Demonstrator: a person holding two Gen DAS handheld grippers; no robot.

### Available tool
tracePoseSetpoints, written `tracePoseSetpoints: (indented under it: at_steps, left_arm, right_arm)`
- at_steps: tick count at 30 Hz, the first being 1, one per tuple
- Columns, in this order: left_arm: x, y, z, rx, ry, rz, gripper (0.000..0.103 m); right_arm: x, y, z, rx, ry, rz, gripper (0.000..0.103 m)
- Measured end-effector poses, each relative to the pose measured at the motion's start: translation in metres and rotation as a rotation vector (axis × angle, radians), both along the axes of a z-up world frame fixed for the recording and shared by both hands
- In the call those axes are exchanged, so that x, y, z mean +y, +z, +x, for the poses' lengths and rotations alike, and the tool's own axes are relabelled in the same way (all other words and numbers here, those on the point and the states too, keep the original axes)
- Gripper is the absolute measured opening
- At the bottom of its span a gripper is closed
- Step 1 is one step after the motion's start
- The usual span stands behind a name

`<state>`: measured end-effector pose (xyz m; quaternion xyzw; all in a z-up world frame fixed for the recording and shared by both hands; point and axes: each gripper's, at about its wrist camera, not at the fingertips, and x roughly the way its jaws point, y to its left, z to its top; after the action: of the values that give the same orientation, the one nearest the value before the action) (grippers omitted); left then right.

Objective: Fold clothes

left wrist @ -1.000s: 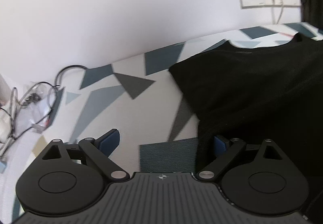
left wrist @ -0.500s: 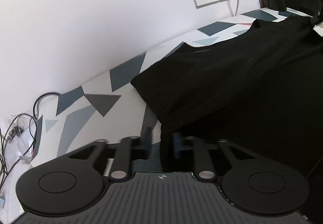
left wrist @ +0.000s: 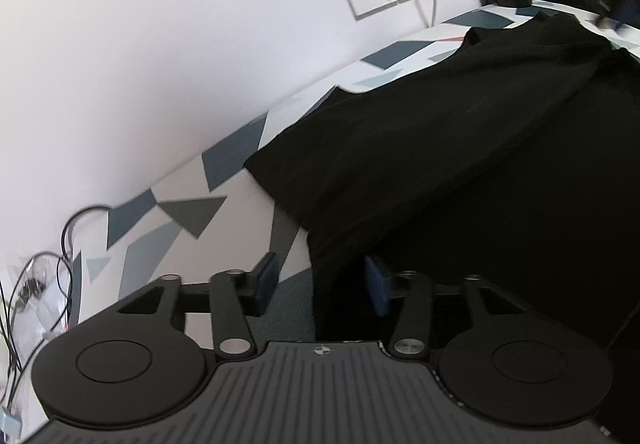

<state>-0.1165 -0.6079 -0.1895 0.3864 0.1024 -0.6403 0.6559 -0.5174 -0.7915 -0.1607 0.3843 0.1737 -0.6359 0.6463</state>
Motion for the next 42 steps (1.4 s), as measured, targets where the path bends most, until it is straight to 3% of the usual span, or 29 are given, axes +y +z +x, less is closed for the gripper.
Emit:
tracePoseSetpoints:
  at_steps: [2,4,6,8,12,15,21,22,25,30,33,39,40,42]
  left_arm:
    - [-0.001,-0.001,-0.002,0.019,-0.009,0.0,0.047]
    - [-0.002,-0.001,-0.002,0.048,-0.002,0.0,0.039]
    - [-0.005,-0.002,0.0,0.074,0.007,0.005,0.022]
    - [-0.006,-0.002,0.002,0.091,0.014,0.005,0.017]
    - [-0.008,-0.004,0.004,0.112,0.038,-0.003,0.016]
    - [-0.005,-0.005,0.003,0.117,0.045,-0.013,0.015]
    - [-0.002,-0.007,0.007,0.138,0.046,-0.027,0.013]
    - [-0.001,-0.007,0.007,0.138,0.044,-0.029,0.013]
    - [0.0,-0.008,0.009,0.143,0.04,-0.034,0.013]
    - [0.0,-0.008,0.011,0.159,0.042,-0.04,0.01]
    - [0.002,-0.009,0.014,0.149,0.053,-0.043,0.008]
    - [0.003,-0.01,0.024,0.164,0.097,-0.041,0.008]
    - [0.003,-0.01,0.023,0.152,0.099,-0.04,0.01]
    - [0.004,-0.008,0.022,0.139,0.11,-0.033,0.023]
  right_arm:
    - [-0.01,0.013,0.029,-0.001,0.11,-0.056,0.034]
    - [-0.023,0.024,0.065,-0.022,0.249,-0.095,0.034]
    - [-0.038,0.028,0.11,-0.056,0.43,-0.105,0.035]
    - [-0.052,0.03,0.162,-0.052,0.605,-0.126,0.044]
    - [-0.074,0.012,0.245,-0.078,0.844,-0.1,0.048]
    - [-0.085,-0.005,0.292,-0.027,0.945,-0.068,0.047]
    - [-0.095,-0.017,0.332,0.109,1.05,-0.045,0.047]
    - [-0.094,-0.018,0.335,0.13,1.072,-0.041,0.04]
    - [-0.092,-0.022,0.343,0.21,1.131,-0.026,0.006]
    - [-0.088,-0.022,0.342,0.23,1.138,-0.049,0.003]
    - [-0.096,-0.019,0.34,0.216,1.063,-0.105,0.002]
    - [-0.116,-0.031,0.335,0.162,0.958,-0.075,0.002]
    - [-0.114,-0.033,0.335,0.165,0.955,-0.083,0.003]
    - [-0.114,-0.031,0.33,0.133,0.924,-0.081,0.02]
